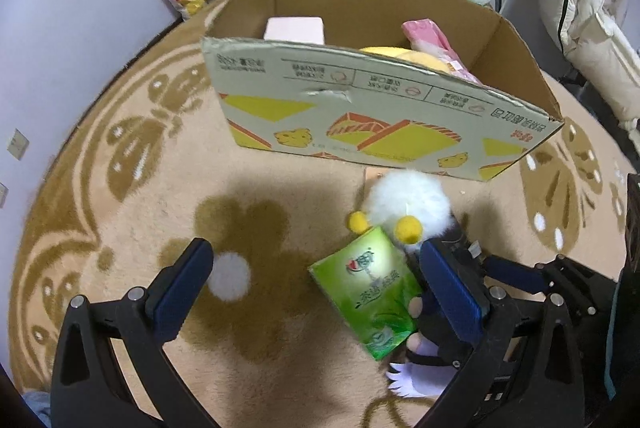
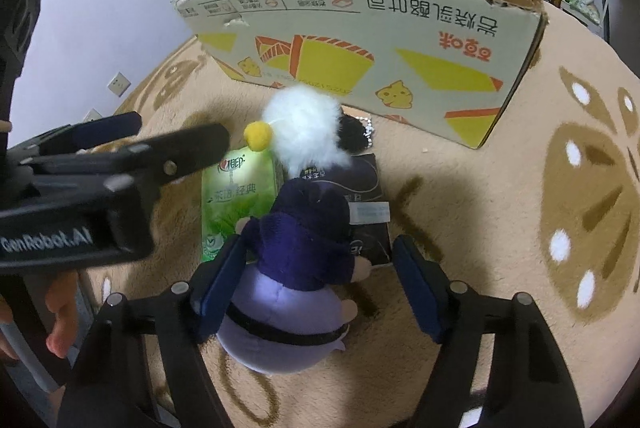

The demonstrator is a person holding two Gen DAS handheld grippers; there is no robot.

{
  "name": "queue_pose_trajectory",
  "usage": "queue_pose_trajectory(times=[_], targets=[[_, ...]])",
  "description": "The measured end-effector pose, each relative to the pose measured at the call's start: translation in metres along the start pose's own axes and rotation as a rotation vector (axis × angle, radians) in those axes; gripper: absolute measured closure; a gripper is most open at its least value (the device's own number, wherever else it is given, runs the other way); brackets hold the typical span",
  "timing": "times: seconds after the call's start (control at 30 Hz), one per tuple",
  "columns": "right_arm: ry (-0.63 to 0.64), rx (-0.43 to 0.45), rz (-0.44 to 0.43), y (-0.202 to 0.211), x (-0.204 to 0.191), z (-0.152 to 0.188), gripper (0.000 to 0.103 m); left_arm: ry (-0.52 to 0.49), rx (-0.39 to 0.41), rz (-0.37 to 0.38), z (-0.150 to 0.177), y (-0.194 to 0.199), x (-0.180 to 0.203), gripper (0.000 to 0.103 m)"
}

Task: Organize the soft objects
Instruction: 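Reach the left gripper to the green tea carton while the right gripper reaches the purple-hatted doll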

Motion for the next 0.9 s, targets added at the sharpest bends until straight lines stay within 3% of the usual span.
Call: queue_pose_trajectory(times=[0.27, 0.5, 0.8, 0.83, 0.9], targets=[[0.000, -0.001, 0.013, -0.002, 0.002, -0.002, 0.029, 0.001, -0.046, 0.011, 0.008, -0.017, 0.004, 0.001], [-0.006, -0.005, -0.007, -0.008, -0.001, -0.004, 0.045, -0.069, -0.098, -0.012, 0.019, -0.034, 0.021, 0.001], [-0.032, -0.018, -0.021, -0.012, 0.000, -0.003, 0.045, 0.000, -0.128, 0.021, 0.026, -0.044, 0.018, 0.001], [-0.035, -0.021, -0.021, -0.011, -0.001, -0.003, 0.045, 0.013, -0.134, 0.024, 0.027, -0.045, 0.016, 0.002], [-0.046, -0.027, -0.027, -0.010, 0.001, -0.001, 0.045, 0.028, -0.144, 0.045, 0.029, -0.047, 0.013, 0.016]])
Point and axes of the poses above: each gripper's, at about its wrist camera, not at the fingertips, and y roughly against the way its jaws point, x to its right, z to its underside, the point moved 7 cm from there along -y, roughly the way its jaws point, and after that the axes turned 7 degrees about x, right-handed, at the moved point
